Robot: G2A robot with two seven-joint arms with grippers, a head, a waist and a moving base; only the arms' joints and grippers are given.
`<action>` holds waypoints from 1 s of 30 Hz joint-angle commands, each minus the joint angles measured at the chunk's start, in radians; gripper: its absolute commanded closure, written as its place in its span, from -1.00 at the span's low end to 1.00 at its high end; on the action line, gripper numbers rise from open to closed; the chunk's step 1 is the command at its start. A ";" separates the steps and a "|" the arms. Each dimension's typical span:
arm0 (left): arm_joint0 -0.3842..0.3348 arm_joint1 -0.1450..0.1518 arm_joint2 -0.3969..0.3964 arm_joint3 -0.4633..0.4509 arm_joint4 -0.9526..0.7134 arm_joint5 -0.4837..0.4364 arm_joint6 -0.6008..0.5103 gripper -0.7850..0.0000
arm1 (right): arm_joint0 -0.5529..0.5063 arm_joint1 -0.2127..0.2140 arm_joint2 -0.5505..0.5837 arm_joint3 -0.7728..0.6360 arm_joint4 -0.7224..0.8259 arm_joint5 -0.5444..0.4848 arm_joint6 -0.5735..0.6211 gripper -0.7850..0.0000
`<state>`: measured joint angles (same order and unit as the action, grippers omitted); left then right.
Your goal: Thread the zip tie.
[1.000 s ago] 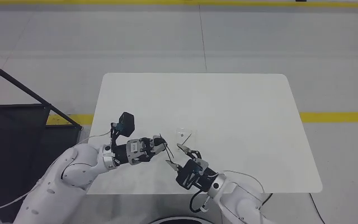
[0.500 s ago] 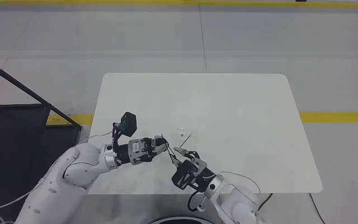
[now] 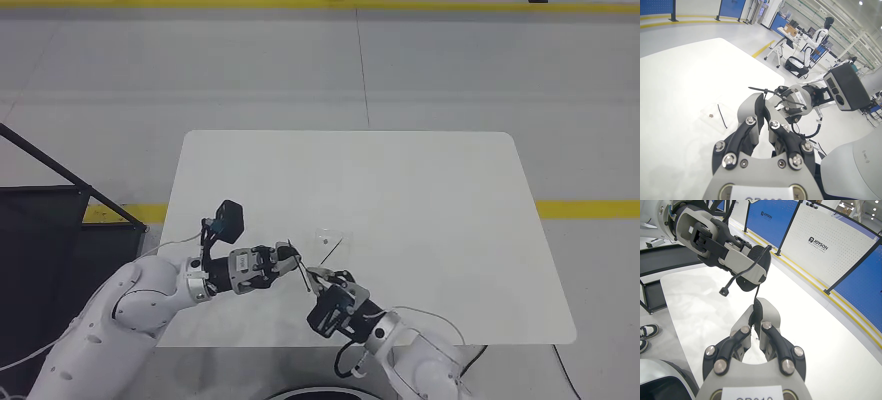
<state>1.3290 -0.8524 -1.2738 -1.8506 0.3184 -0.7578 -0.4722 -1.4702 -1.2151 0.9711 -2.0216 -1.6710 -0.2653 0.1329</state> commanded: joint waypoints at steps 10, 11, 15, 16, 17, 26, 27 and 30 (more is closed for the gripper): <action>0.014 0.003 -0.026 0.009 -0.025 -0.026 -0.023 0.61 | -0.003 0.007 0.059 0.018 0.108 -0.078 -0.042 1.00; 0.016 0.003 -0.028 0.011 -0.029 -0.030 -0.026 0.59 | -0.004 0.007 0.064 0.019 0.115 -0.083 -0.044 1.00; 0.023 0.004 -0.037 0.022 -0.034 -0.043 -0.035 0.59 | -0.007 0.010 0.082 0.025 0.156 -0.117 -0.065 1.00; 0.025 0.005 -0.039 0.026 -0.036 -0.048 -0.036 0.59 | -0.007 0.011 0.087 0.029 0.172 -0.133 -0.072 1.00; 0.028 0.005 -0.042 0.030 -0.040 -0.051 -0.038 0.60 | -0.006 0.013 0.093 0.033 0.189 -0.152 -0.077 1.00; 0.045 0.011 -0.067 0.067 -0.174 -0.128 -0.049 0.62 | 0.047 0.027 0.143 0.122 0.394 -0.442 -0.112 1.00; 0.044 0.012 -0.067 0.074 -0.205 -0.143 -0.057 0.64 | 0.059 0.028 0.149 0.141 0.424 -0.478 -0.113 1.00; 0.035 0.017 -0.064 0.098 -0.298 -0.171 -0.096 0.62 | 0.092 0.032 0.157 0.188 0.495 -0.567 -0.098 1.00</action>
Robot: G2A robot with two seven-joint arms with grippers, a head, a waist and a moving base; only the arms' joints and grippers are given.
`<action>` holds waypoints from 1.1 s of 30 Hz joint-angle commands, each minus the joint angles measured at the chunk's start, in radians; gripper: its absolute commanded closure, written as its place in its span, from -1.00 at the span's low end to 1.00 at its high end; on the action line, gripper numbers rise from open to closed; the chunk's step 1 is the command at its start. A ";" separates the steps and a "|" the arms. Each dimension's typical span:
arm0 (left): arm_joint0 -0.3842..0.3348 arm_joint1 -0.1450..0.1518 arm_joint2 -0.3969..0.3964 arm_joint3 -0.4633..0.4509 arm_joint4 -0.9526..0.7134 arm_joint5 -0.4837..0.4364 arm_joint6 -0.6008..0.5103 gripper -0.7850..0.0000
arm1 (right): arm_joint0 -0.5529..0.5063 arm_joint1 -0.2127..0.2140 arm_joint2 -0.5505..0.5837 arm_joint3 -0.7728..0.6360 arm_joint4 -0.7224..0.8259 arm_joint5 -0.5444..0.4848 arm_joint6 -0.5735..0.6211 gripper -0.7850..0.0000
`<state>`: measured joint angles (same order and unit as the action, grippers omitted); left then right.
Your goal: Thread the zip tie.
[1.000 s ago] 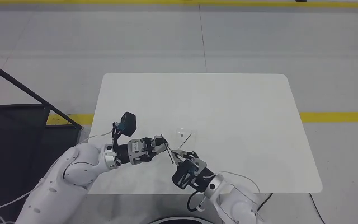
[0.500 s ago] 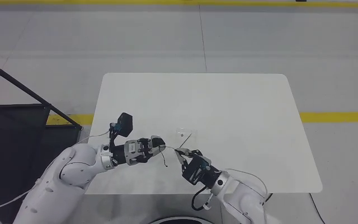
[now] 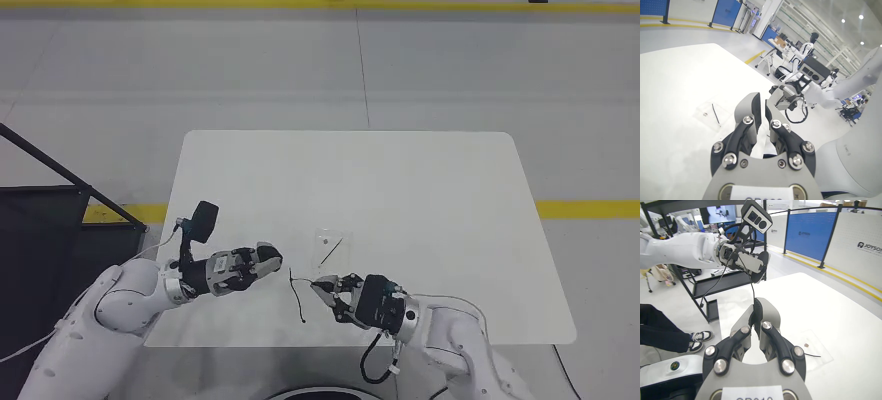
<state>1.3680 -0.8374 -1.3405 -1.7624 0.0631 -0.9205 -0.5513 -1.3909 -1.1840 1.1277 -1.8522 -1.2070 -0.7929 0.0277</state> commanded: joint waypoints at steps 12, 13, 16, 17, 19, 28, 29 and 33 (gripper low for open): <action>-0.073 0.020 0.066 0.087 -0.434 0.044 -0.276 -1.00 | 0.107 0.009 -0.018 0.120 0.167 -0.163 0.149 1.00; -0.073 0.020 0.066 0.087 -0.434 0.044 -0.276 -1.00 | 0.107 0.009 -0.018 0.120 0.167 -0.163 0.149 1.00; -0.073 0.020 0.066 0.087 -0.434 0.044 -0.276 -1.00 | 0.107 0.009 -0.018 0.120 0.167 -0.163 0.149 1.00; -0.073 0.020 0.066 0.087 -0.434 0.044 -0.276 -1.00 | 0.107 0.009 -0.018 0.120 0.167 -0.163 0.149 1.00; -0.073 0.020 0.066 0.087 -0.434 0.044 -0.276 -1.00 | 0.107 0.009 -0.018 0.120 0.167 -0.163 0.149 1.00; -0.083 0.000 0.122 0.066 -0.459 0.131 -0.207 -0.60 | 0.136 0.009 -0.048 0.181 0.279 -0.158 0.191 1.00; -0.089 -0.002 0.130 0.069 -0.462 0.136 -0.212 -0.48 | 0.143 0.009 -0.054 0.188 0.294 -0.159 0.205 1.00; -0.113 -0.010 0.156 0.083 -0.478 0.148 -0.239 0.04 | 0.173 0.009 -0.074 0.216 0.366 -0.165 0.248 1.00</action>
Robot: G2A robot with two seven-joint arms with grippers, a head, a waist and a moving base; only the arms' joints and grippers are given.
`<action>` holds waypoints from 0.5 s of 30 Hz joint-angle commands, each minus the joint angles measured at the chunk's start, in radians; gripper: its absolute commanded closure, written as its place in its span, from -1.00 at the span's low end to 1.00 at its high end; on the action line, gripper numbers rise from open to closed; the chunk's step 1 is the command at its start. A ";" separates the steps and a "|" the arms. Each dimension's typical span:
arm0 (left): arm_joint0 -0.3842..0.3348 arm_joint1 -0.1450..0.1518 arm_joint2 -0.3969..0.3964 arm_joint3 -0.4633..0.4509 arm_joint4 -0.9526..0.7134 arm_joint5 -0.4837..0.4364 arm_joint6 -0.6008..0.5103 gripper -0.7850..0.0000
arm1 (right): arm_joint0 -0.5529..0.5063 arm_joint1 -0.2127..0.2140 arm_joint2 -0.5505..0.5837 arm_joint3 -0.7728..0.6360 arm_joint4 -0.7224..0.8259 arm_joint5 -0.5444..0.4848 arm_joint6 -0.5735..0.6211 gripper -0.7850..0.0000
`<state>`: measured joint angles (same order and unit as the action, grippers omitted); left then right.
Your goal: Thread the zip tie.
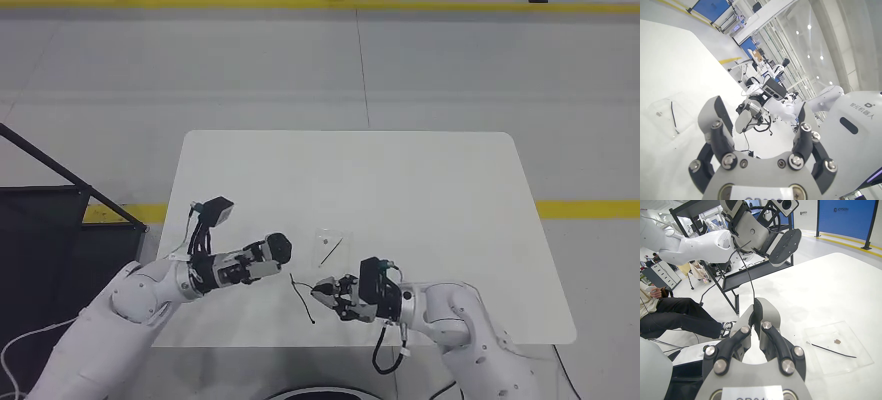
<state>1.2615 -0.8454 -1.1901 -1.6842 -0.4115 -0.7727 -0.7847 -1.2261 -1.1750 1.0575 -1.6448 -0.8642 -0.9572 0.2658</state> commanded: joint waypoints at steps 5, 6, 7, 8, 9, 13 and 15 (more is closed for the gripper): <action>-0.020 -0.009 0.023 0.028 -0.008 0.008 -0.019 0.15 | 0.028 0.002 -0.011 0.029 0.080 0.005 0.041 1.00; -0.023 -0.011 0.025 0.030 -0.009 0.009 -0.024 0.14 | 0.030 0.003 -0.012 0.031 0.087 0.007 0.045 1.00; -0.024 -0.012 0.028 0.032 -0.012 0.008 -0.029 0.15 | 0.032 0.004 -0.013 0.033 0.094 0.008 0.050 1.00; -0.025 -0.013 0.031 0.035 -0.017 0.007 -0.035 0.16 | 0.034 0.004 -0.014 0.035 0.101 0.010 0.053 1.00; -0.026 -0.014 0.031 0.037 -0.021 0.005 -0.039 0.17 | 0.035 0.005 -0.015 0.035 0.106 0.011 0.057 1.00; -0.030 -0.017 0.035 0.043 -0.049 -0.001 -0.063 0.20 | 0.039 0.007 -0.019 0.036 0.121 0.017 0.071 1.00; -0.031 -0.018 0.034 0.046 -0.060 0.000 -0.074 0.22 | 0.041 0.009 -0.020 0.036 0.128 0.017 0.076 1.00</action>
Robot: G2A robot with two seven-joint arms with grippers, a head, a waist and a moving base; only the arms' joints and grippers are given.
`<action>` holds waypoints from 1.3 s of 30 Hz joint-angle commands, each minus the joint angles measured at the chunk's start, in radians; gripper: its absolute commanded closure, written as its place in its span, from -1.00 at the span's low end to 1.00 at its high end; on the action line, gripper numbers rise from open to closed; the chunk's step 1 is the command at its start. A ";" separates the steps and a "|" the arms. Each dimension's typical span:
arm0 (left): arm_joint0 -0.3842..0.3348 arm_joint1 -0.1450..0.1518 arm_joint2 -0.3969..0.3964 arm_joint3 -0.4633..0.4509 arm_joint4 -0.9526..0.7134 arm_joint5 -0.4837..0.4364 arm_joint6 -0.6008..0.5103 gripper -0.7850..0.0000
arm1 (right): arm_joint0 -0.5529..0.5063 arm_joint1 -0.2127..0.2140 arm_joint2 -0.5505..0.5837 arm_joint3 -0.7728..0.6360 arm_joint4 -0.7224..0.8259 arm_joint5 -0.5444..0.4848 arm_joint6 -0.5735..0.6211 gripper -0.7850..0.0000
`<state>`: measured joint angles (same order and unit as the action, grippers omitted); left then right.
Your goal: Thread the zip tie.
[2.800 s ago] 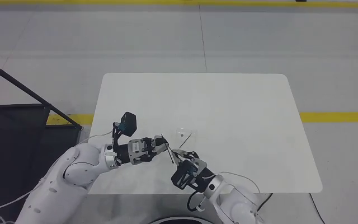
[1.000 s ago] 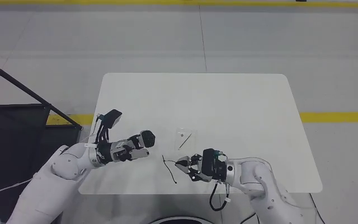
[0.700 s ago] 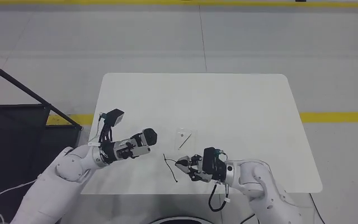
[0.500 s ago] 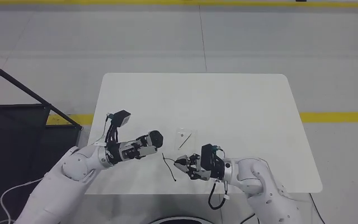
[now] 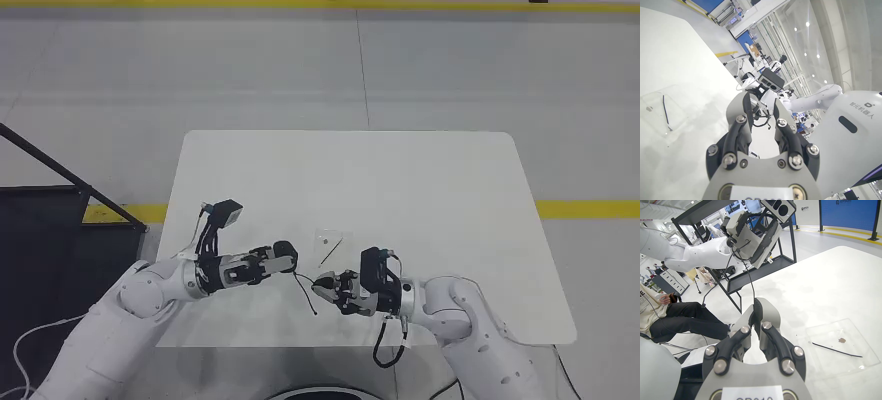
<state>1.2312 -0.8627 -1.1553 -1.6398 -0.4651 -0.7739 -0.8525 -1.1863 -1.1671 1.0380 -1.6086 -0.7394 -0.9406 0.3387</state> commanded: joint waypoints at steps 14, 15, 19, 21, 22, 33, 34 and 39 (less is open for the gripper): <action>-0.009 -0.009 -0.004 0.008 -0.022 0.023 -0.050 0.44 | 0.010 0.008 -0.008 0.009 0.039 0.011 0.017 1.00; -0.010 -0.009 -0.004 0.008 -0.020 0.024 -0.052 0.45 | 0.011 0.009 -0.008 0.011 0.043 0.013 0.017 1.00; -0.010 -0.012 -0.006 0.008 -0.021 0.023 -0.059 0.46 | 0.013 0.010 -0.008 0.017 0.061 0.018 0.021 1.00; -0.010 -0.013 -0.007 0.009 -0.022 0.023 -0.063 0.46 | 0.014 0.012 -0.009 0.018 0.069 0.019 0.022 1.00; -0.010 -0.014 -0.007 0.009 -0.023 0.022 -0.064 0.47 | 0.015 0.012 -0.009 0.018 0.071 0.019 0.023 1.00; -0.009 -0.019 -0.015 0.011 -0.021 0.025 -0.074 0.66 | 0.019 0.017 -0.016 0.015 0.076 0.018 0.029 1.00; -0.009 -0.020 -0.016 0.011 -0.020 0.025 -0.074 0.66 | 0.019 0.017 -0.017 0.015 0.075 0.017 0.030 1.00; -0.010 -0.023 -0.018 0.013 -0.013 0.029 -0.074 1.00 | 0.021 0.020 -0.019 0.015 0.077 0.014 0.031 1.00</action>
<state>1.2213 -0.8852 -1.1721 -1.6274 -0.4800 -0.7447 -0.9273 -1.1659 -1.1479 1.0197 -1.5934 -0.6631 -0.9264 0.3695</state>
